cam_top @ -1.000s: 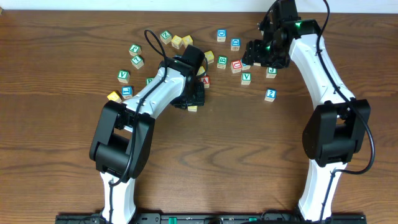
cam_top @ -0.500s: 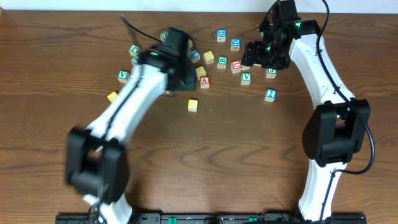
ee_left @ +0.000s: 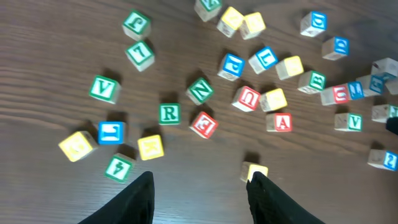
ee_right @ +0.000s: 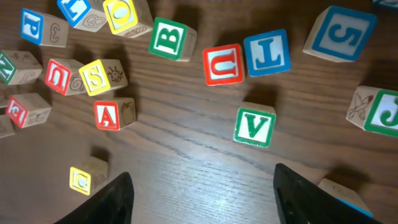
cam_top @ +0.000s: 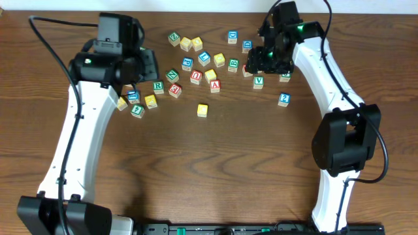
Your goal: Spell out CORL
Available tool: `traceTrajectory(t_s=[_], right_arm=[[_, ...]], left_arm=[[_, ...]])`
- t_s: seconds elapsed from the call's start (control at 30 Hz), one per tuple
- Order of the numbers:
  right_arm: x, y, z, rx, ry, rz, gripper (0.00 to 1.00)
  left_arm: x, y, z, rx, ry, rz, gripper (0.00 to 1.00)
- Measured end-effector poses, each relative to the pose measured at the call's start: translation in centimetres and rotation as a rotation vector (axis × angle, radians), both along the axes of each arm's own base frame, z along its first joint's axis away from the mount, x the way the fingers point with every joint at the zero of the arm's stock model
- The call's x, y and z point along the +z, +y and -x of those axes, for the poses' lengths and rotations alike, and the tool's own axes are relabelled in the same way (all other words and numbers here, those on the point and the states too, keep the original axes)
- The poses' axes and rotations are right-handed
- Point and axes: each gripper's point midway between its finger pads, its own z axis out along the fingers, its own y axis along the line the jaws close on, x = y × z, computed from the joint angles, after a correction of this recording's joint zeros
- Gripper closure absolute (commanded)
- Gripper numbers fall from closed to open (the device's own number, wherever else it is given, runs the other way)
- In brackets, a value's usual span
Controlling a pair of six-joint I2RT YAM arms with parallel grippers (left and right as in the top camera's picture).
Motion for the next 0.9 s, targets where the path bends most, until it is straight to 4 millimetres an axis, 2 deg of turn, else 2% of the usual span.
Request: traceTrajectory(t_s=[0.1,0.17,0.23,0.37,0.47,0.57,0.67,0.77,0.9], right_arm=[[1.1,1.0,-0.7,0.009,-0.047,0.010,0.35],[3.0,2.5,-1.9,0.020,-0.131,0.024,0.35],[4.3,3.7,-2.5,0.033,-0.184,0.029,0.40],[7.4,7.8,-4.3,0.069,-0.353,0.018,0.38],[8.3,8.9,-5.1,0.074,-0.413,0.002,0.37],[9.0,8.7,-6.4,0.054,-0.471,-0.003,0.36],[8.1,9.0,-7.4,0.057,-0.483,-0.004,0.36],[2.9,9.5,-8.6,0.080,-0.432,0.022,0.39],[-1.5,10.0,-9.4,0.106,-0.400,0.042,0.45]], left_arm=[[0.0,1.5,-0.2,0.031,-0.004,-0.019,0.51],[0.0,2.9,-0.4,0.067,-0.006,-0.037,0.52],[0.0,3.8,-0.5,0.090,-0.007,-0.045,0.51],[0.0,6.0,-0.6,0.143,-0.006,-0.055,0.51],[0.0,6.8,-0.6,0.158,-0.006,-0.060,0.51],[-0.1,6.9,-0.6,0.156,-0.006,-0.064,0.52],[-0.2,6.9,-0.4,0.155,0.002,-0.065,0.52],[-0.3,6.9,-0.3,0.155,0.008,-0.065,0.52],[-0.4,6.9,-0.3,0.155,0.010,-0.065,0.51]])
